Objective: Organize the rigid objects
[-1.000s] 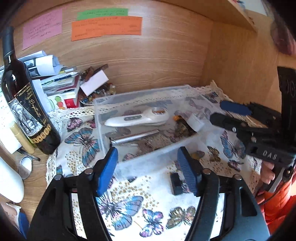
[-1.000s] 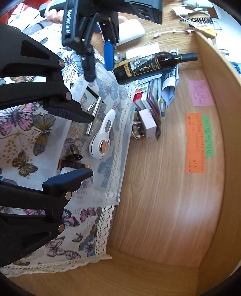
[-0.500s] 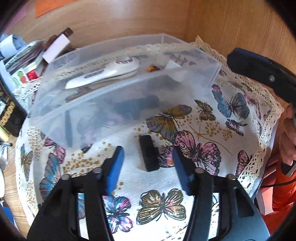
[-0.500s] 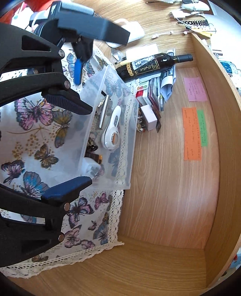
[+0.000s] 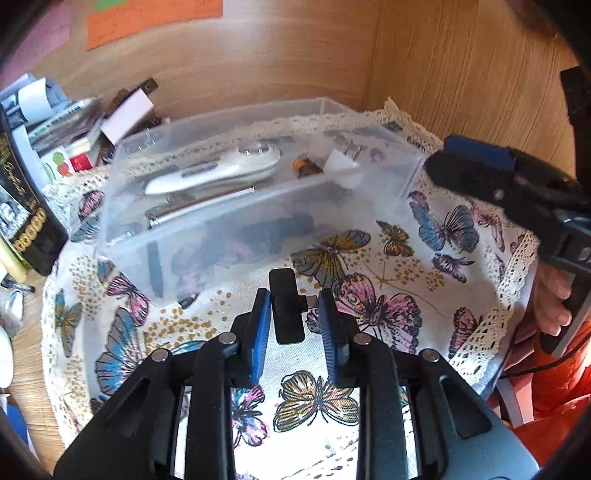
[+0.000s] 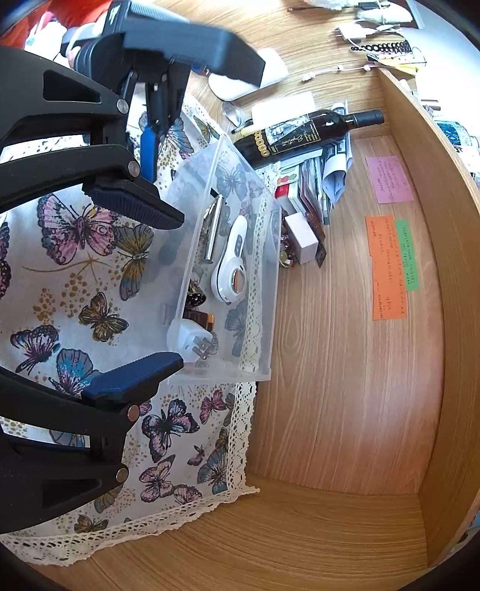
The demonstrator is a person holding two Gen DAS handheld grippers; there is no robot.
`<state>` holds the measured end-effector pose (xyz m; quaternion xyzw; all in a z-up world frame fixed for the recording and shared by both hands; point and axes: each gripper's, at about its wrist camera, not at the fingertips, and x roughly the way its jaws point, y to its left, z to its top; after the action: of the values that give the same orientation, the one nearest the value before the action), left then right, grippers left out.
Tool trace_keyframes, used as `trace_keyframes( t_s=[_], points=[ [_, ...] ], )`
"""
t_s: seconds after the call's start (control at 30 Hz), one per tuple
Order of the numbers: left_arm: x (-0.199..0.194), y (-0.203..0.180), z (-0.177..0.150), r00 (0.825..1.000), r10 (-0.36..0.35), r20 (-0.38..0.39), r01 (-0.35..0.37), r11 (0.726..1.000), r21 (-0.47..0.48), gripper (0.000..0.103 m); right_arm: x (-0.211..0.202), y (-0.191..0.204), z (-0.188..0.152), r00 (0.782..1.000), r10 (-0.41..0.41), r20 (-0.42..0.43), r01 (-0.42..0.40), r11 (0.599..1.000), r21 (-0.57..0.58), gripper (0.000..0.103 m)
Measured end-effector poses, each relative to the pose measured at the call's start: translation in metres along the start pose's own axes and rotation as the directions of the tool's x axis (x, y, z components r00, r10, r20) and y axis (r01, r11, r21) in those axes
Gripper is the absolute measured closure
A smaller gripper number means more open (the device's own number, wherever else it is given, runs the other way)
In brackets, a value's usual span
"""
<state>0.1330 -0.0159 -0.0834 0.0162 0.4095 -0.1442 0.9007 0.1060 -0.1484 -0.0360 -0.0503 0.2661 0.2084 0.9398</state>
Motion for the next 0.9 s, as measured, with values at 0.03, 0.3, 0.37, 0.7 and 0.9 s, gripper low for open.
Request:
trace_keyframes(
  t_s=[0.03,0.3,0.37,0.7,0.9],
  points=[
    [-0.007,0.000,0.002,1.000,0.006,0.020,-0.006,1.000,0.001,0.077,-0.001,0.000,0.001,1.000,-0.001,0.003,0.001,1.000,-0.001,0.037],
    [-0.046,0.019,0.031,0.986,0.050,0.158,-0.044,0.998,-0.039,0.077,-0.005,0.001,0.004,1.000,-0.001,0.023,0.001,1.000,0.001,0.037],
    [-0.045,0.025,0.040,0.983,0.062,0.171,-0.053,0.997,-0.056,0.077,-0.005,0.001,0.005,1.000,0.000,0.024,0.000,1.000,0.002,0.037],
    [-0.015,0.050,0.059,0.984,0.121,0.134,-0.106,0.987,-0.117,0.077,-0.006,0.002,0.006,1.000,-0.004,0.027,0.004,1.000,0.002,0.037],
    [-0.028,0.045,0.055,0.975,0.129,0.182,-0.108,0.986,-0.124,0.055,-0.009,0.001,0.009,0.999,-0.003,0.040,0.003,1.000,0.008,0.037]
  ],
)
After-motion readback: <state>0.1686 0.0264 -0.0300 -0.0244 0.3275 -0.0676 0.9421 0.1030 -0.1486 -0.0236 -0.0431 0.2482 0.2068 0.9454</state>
